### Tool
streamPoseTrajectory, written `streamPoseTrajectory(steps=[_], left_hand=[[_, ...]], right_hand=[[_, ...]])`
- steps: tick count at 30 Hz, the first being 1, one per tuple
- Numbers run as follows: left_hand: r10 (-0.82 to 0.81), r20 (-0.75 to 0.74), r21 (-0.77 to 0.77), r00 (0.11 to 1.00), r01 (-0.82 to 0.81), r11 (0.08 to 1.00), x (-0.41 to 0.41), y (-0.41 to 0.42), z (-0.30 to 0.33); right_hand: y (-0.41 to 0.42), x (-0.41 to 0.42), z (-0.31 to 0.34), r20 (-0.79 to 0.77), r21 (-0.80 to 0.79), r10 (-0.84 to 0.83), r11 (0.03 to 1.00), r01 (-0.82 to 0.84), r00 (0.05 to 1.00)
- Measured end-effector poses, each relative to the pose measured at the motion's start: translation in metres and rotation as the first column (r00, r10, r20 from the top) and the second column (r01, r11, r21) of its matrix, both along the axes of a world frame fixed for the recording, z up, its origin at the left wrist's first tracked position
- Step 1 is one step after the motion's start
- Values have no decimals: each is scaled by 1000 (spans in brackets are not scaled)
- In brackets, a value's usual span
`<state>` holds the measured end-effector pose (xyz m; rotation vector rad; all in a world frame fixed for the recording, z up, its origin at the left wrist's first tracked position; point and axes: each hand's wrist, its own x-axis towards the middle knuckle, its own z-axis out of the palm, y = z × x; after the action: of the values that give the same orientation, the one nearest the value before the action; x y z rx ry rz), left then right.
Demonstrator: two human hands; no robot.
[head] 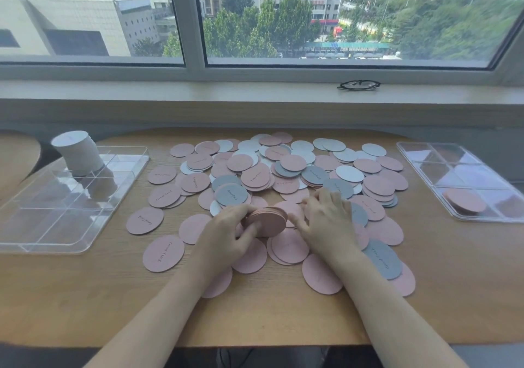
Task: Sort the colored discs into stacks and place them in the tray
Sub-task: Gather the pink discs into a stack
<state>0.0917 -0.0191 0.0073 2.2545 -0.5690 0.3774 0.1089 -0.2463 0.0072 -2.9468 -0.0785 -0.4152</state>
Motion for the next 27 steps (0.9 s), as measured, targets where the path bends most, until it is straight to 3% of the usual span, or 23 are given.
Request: streamPoseTrajectory(steps=[3,6,9,13,16,19,21,24,27], left_hand=[[8,-18,-15,1000,-8,1000,0,0,0],[5,-25,-20,1000,-5,1000,-1,0,0],[4,-26,-25,1000,-4,1000,0,0,0],[-7,-28,-14,1000,7,1000,0,0,-1],[5,-23,-15,1000,-5,1000,0,0,-2],[19,-2,-14,1000,-19,1000,0,-1,-1],[29,3,-15,1000,-29,999,0,-1,-3],[51,-14,4,999,-51,999,2,0,-6],[77,20,33,997,-78,996,1,-1,-5]], right_hand=[[4,1,1,-77,-61,20,998,-25,997],[4,3,3,-66,-7,37,999,-37,997],[1,4,3,-14,224,77,972,-72,997],[5,-3,9,35,532,103,840,-106,994],[7,-8,13,138,631,115,755,-177,984],[9,-12,16,269,670,204,663,-335,941],[9,-14,18,276,656,288,641,-399,917],[13,-18,19,174,617,437,650,-444,882],[17,-17,13,75,469,483,755,-459,872]])
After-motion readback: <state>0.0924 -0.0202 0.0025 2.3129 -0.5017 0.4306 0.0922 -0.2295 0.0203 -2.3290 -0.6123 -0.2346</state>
